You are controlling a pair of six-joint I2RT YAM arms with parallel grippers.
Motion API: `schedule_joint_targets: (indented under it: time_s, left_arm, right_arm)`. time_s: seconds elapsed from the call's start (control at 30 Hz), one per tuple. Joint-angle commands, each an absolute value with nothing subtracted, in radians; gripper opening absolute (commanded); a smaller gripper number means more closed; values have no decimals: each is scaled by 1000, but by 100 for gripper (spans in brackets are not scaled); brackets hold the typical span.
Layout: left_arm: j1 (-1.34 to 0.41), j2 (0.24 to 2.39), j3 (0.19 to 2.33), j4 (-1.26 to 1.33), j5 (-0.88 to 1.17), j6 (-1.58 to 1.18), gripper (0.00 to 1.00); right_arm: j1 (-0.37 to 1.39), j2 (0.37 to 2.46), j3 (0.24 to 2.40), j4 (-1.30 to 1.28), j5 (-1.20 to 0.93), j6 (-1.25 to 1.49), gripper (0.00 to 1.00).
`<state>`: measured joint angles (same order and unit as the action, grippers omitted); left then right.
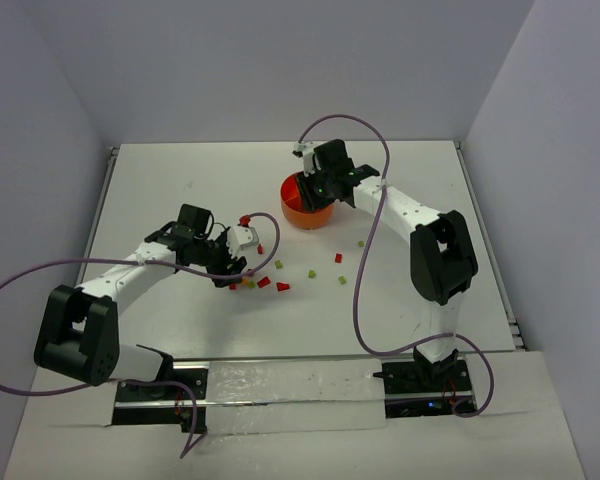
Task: Sort the legos into containers by color
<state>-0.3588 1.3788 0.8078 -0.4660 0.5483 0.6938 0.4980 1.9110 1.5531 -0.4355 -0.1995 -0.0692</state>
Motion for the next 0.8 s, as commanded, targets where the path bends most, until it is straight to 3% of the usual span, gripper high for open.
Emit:
schedule_joint_targets:
  time_s: [0.0, 0.47, 0.67, 0.77]
  left_arm:
    - [-357, 1380, 845, -441, 586, 711, 67]
    - [-357, 1382, 842, -438, 584, 712, 67]
    - [-357, 1383, 845, -440, 581, 716, 67]
    - [-357, 1385, 847, -439, 583, 716, 67]
  right_arm:
    - [508, 1897, 1606, -423, -180, -69, 41]
    - [509, 1885, 1616, -416, -132, -56, 36]
    - [518, 1891, 1622, -411, -109, -60, 23]
    - [520, 1896, 1626, -414, -104, -61, 21]
